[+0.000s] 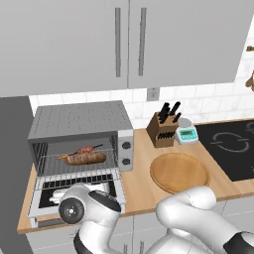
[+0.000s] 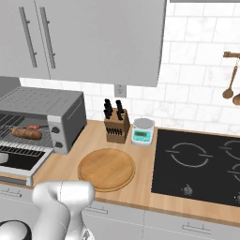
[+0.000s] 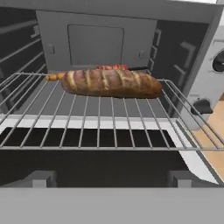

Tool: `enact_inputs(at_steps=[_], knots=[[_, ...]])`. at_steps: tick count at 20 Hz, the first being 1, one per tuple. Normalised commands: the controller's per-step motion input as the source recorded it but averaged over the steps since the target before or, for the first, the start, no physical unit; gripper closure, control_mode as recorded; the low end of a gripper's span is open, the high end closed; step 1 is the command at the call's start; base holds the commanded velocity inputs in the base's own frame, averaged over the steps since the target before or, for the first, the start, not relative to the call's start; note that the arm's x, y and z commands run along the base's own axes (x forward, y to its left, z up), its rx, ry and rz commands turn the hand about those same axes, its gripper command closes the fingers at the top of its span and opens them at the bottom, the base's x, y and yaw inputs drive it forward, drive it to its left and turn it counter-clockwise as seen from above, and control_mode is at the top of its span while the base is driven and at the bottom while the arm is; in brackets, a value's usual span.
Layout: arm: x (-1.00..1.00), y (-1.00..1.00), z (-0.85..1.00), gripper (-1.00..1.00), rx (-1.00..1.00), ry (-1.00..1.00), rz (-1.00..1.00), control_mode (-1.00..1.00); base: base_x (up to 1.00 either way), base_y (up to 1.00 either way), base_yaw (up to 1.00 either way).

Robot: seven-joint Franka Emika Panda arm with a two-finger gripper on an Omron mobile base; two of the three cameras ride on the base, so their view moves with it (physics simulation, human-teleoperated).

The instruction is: Pick up the kebab skewer and baguette bread, and place them inside the toaster oven. Close the toaster oven door and start by setting the timer.

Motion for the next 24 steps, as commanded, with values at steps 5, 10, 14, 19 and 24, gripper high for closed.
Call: enact_inputs(at_steps=[5,10,14,19,24], knots=[[0.08,0.07,-0.03,-1.00,0.05,-0.18,0.16,-1.00,0.00,0.00,0.00],[0.09,-0.13,-0.02,-1.00,0.12,-0.12,0.02,-1.00,0.00,0.00,0.00],[0.01,-0.08,-0.12,-1.00,0.06,-0.06,0.00,-1.00,0.00,0.00,0.00],[0.09,0.02,-0.02,-1.00,0.00,-0.01,0.00,-1.00,0.00,0.00,0.00],[0.26,0.00,0.00,-1.00,0.00,-0.04,0.00,-1.00,0.00,0.00,0.00]])
